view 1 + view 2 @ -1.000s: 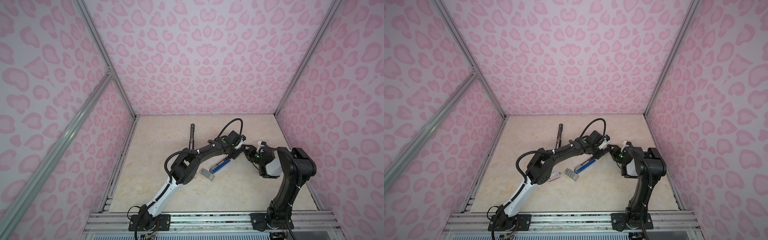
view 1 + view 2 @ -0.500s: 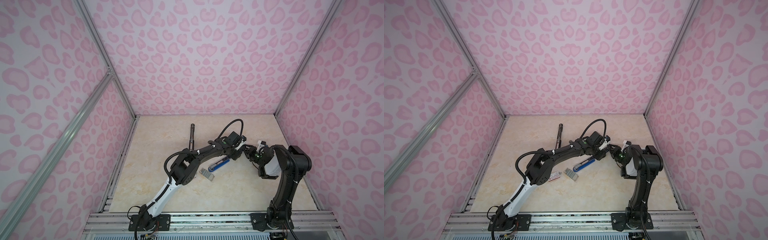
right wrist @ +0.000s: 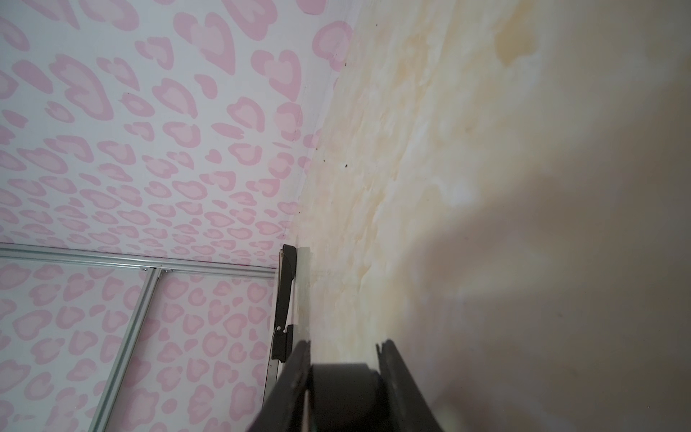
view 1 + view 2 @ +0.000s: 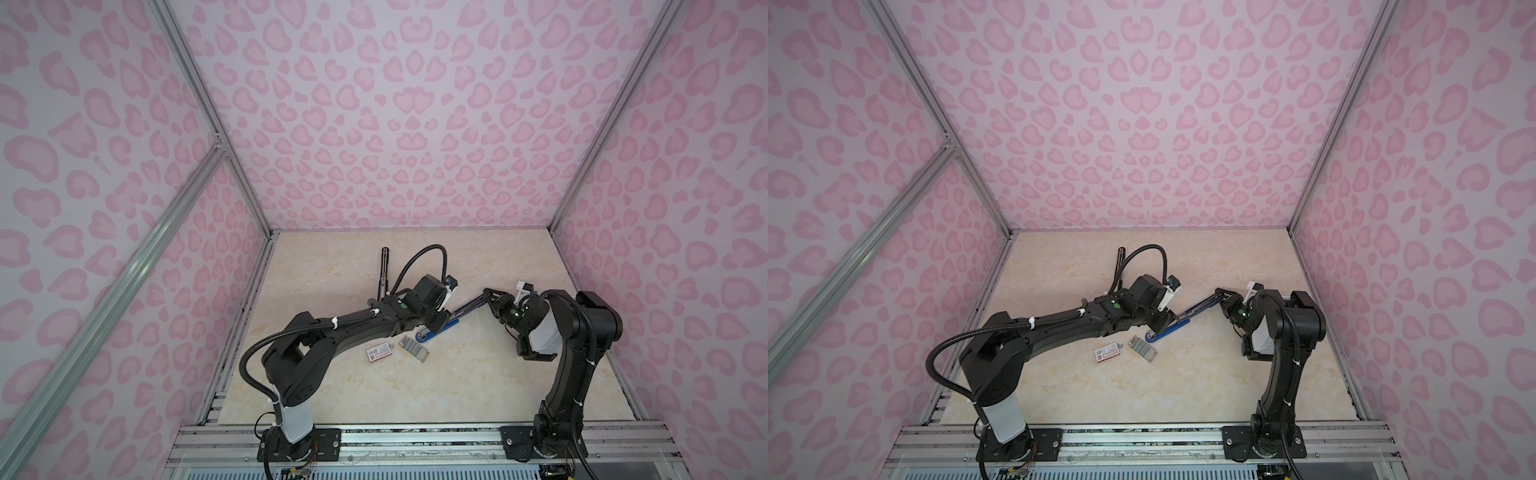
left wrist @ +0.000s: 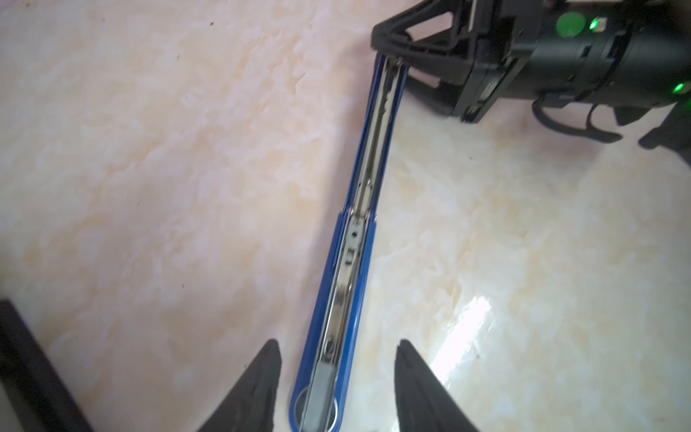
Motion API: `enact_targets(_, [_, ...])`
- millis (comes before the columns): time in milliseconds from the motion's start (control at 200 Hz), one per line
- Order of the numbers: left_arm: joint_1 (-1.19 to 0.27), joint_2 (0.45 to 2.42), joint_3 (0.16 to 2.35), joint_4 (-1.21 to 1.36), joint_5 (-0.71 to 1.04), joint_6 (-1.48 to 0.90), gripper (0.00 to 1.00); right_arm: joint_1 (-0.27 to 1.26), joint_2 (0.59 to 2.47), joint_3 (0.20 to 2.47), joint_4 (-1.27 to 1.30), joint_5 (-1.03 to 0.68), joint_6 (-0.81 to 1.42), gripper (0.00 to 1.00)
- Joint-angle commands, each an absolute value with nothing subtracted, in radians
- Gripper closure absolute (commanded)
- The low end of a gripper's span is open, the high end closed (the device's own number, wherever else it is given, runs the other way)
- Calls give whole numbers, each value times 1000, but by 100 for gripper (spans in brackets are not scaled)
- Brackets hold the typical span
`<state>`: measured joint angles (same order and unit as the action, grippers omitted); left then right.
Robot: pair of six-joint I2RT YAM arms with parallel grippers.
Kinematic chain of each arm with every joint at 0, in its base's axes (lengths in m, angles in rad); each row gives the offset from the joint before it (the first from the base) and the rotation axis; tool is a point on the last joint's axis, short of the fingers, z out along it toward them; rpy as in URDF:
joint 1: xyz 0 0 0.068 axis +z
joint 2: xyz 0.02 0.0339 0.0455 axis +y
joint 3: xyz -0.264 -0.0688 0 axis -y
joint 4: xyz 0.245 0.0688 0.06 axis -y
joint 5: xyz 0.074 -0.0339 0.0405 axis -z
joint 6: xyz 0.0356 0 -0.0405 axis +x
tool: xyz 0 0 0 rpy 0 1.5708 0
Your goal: Load the staples into the stapler
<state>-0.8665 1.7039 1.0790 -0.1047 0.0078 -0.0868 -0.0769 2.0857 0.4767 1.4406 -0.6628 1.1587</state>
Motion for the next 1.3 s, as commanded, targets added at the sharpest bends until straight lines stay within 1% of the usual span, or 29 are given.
enact_targets(0, [-848, 1610, 946, 44, 1, -153, 47, -76, 2101, 465, 1428, -673, 1131, 70])
enact_targets(130, [-831, 1522, 778, 172, 62, -191, 46, -75, 2099, 457, 1433, -672, 1130, 70])
enact_targets(245, [-815, 1521, 703, 284, 135, -200, 46, -74, 2098, 461, 1427, -673, 1127, 70])
enact_targets(400, [-810, 1605, 706, 341, 170, -180, 46, -72, 2098, 463, 1422, -672, 1126, 69])
enact_targets(565, [-806, 1676, 755, 333, 179, -145, 47, -67, 2100, 462, 1423, -672, 1127, 69])
enact_targets(650, [-802, 1692, 774, 323, 186, -135, 49, -67, 2100, 466, 1424, -673, 1130, 69])
enact_targets(735, [-798, 1707, 786, 320, 201, -128, 54, -66, 2100, 468, 1422, -673, 1129, 69])
enact_targets(915, [-796, 1735, 793, 313, 210, -127, 55, -66, 2094, 474, 1417, -676, 1130, 70])
enact_targets(1065, [-795, 1755, 792, 306, 215, -131, 62, -64, 2088, 480, 1406, -680, 1126, 70])
enact_targets(1180, [-794, 1758, 786, 314, 216, -138, 63, -64, 2086, 479, 1403, -680, 1123, 70])
enact_targets(1200, [-794, 1759, 787, 314, 216, -137, 67, -64, 2086, 479, 1402, -680, 1123, 70])
enact_targets(1295, [-795, 1764, 794, 308, 213, -132, 73, -64, 2088, 479, 1404, -681, 1121, 70])
